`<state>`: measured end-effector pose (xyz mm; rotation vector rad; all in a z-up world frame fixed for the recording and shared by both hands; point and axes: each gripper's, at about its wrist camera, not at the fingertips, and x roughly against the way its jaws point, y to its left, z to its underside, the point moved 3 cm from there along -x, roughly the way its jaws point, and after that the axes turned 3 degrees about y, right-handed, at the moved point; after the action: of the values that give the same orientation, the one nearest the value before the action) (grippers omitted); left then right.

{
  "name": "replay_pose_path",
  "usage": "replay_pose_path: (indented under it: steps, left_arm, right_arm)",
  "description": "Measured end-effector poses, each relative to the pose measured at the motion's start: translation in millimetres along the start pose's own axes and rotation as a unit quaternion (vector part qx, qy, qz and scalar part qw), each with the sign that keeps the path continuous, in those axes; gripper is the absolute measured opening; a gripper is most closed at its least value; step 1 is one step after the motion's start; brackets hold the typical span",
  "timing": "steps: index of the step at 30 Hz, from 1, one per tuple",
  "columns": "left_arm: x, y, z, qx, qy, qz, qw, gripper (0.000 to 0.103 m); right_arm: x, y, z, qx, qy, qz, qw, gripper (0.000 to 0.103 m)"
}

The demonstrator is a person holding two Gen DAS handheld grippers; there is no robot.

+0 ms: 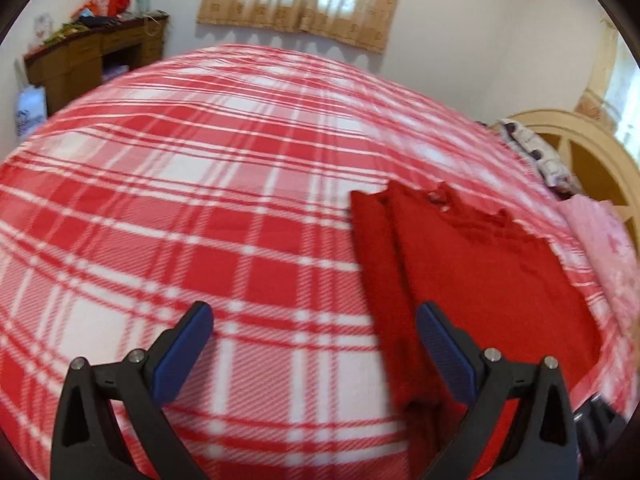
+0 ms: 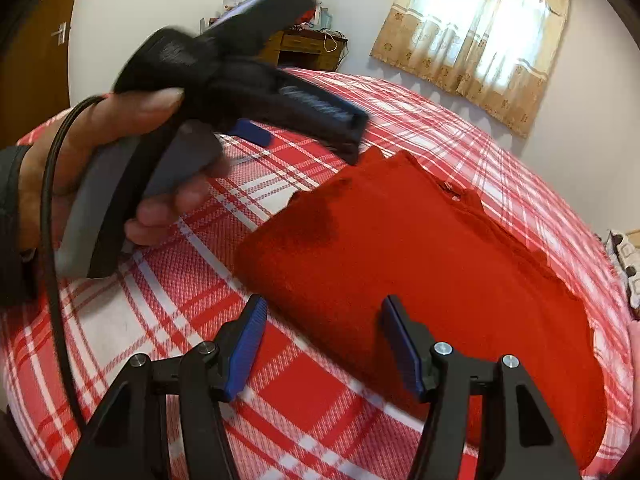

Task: Fold small clothes
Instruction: 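Close the left gripper on the side edge of the folded sweater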

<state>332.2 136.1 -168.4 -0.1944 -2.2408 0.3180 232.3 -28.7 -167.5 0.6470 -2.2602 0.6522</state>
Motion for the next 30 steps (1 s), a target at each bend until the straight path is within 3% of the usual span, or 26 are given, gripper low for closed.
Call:
replay_pose_path:
  steps: [4, 16, 22, 27, 29, 30]
  left_arm:
    - [-12.1, -11.6, -10.9, -0.002, 0.013, 0.046, 0.9989, 0.103]
    - [-44.8, -29.1, -26.9, -0.025, 0.042, 0.061, 0.9969, 0.096]
    - [-49.6, -29.6, -29.9, -0.03, 0.037, 0.07, 0.9964, 0.077]
    - [-53.3, -26.8, -33.2, -0.019, 0.037, 0.083, 0.9957, 0.057]
    - [-54.1, -25.1, -34.1, -0.011, 0.037, 0.088, 0.9954, 0.042]
    - [-55.9, -24.6, -33.5, -0.008, 0.044, 0.1, 0.994, 0.029]
  right_arm:
    - [-2.1, 10.8, -1.7, 0.013, -0.003, 0.007, 1.0, 0.061]
    - [-3.0, 28.4, -4.0, 0.037, -0.001, 0.033, 0.999, 0.061]
    - [1.5, 32.4, -5.5, 0.049, -0.002, 0.039, 0.998, 0.059]
    - [11.9, 39.0, -1.6, 0.065, -0.006, 0.042, 0.997, 0.021]
    - [15.2, 38.5, -0.2, 0.067, -0.007, 0.043, 0.997, 0.011]
    - [16.5, 37.2, 0.3, 0.065, -0.008, 0.042, 0.997, 0.01]
